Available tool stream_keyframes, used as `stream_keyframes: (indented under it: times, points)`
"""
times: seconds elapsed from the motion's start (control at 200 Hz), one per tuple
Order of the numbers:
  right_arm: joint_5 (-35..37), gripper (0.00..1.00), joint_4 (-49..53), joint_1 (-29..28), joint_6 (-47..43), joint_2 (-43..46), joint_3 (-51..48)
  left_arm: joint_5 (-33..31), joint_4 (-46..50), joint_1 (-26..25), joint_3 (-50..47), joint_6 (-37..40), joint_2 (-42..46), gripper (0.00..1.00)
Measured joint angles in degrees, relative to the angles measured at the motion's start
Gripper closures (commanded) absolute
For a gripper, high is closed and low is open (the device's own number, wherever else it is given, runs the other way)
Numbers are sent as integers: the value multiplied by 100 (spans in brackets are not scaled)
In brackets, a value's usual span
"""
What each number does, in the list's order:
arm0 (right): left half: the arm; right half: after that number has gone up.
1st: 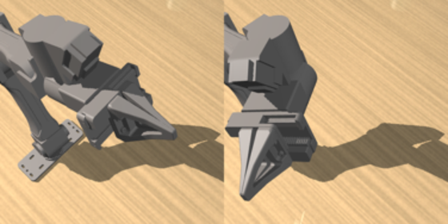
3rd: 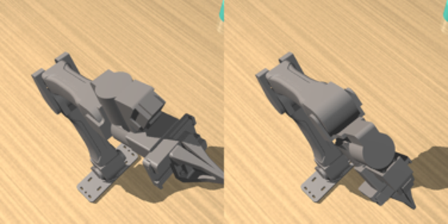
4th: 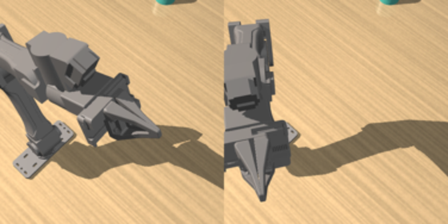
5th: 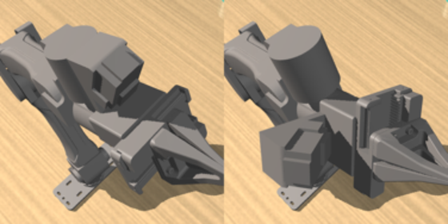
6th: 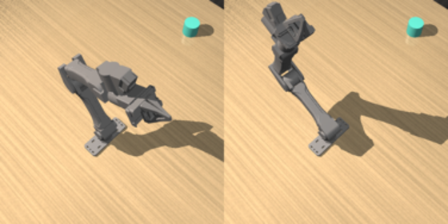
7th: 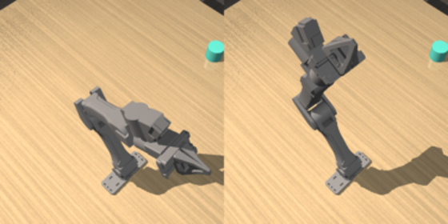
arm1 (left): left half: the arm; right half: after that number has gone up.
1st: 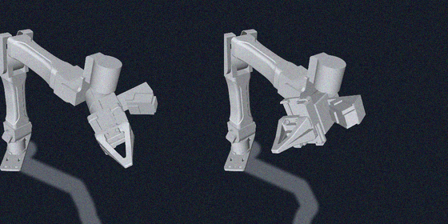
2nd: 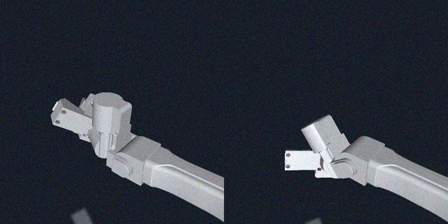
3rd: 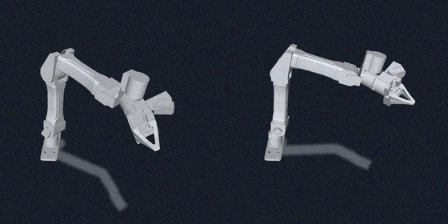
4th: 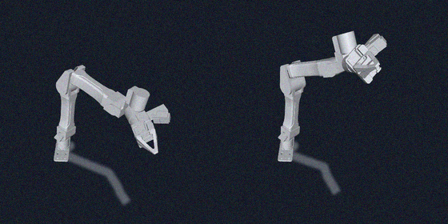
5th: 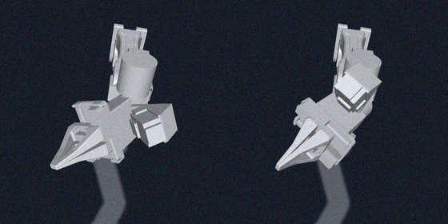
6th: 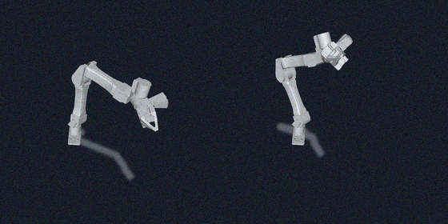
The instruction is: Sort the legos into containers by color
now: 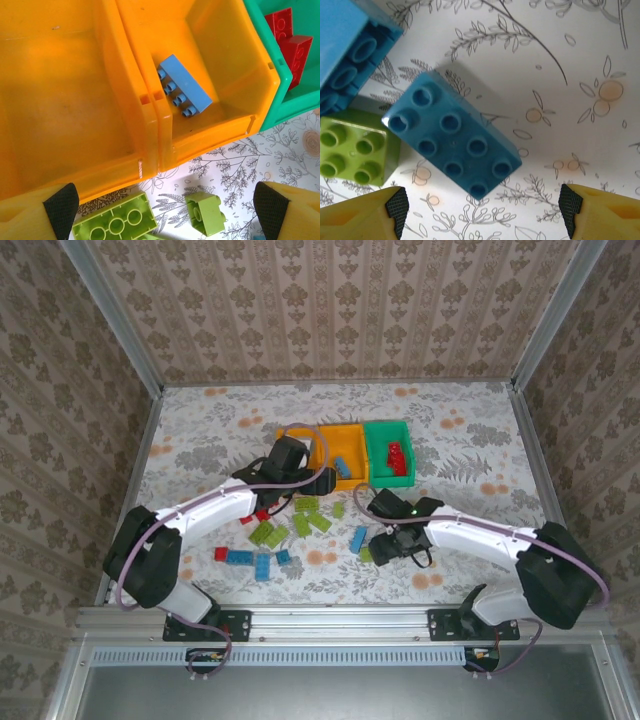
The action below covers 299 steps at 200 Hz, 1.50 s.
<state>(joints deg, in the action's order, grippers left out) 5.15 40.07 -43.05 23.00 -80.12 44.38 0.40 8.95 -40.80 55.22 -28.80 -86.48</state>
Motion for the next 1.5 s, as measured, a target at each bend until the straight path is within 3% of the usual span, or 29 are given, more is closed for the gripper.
stream_keyframes:
  times: [0.245,0.345,0.485,0.69,0.925,1.125,1.27,1.495]
  points:
    - [57,22,17,-2,-378,-828,555,-2,-2,0,-155,0,269,6]
    - [20,28,55,-2,-468,-1016,737,-15,0,0,-214,-2,358,5]
    - [9,45,66,-2,-529,-1202,811,-42,2,0,-343,0,487,5]
    - [-7,43,90,-2,-503,-1314,737,-50,2,2,-382,-2,549,5]
    - [-24,76,111,-11,-380,-1191,660,-70,2,-7,-382,-2,557,6]
    - [66,80,68,109,-321,-531,739,-262,160,-417,-240,162,411,6]
    - [-146,82,-385,656,-223,-240,1082,-332,208,-798,-155,352,205,8]
    - [-699,83,-1095,1311,15,-1272,2426,-334,199,-1080,-205,542,133,9]
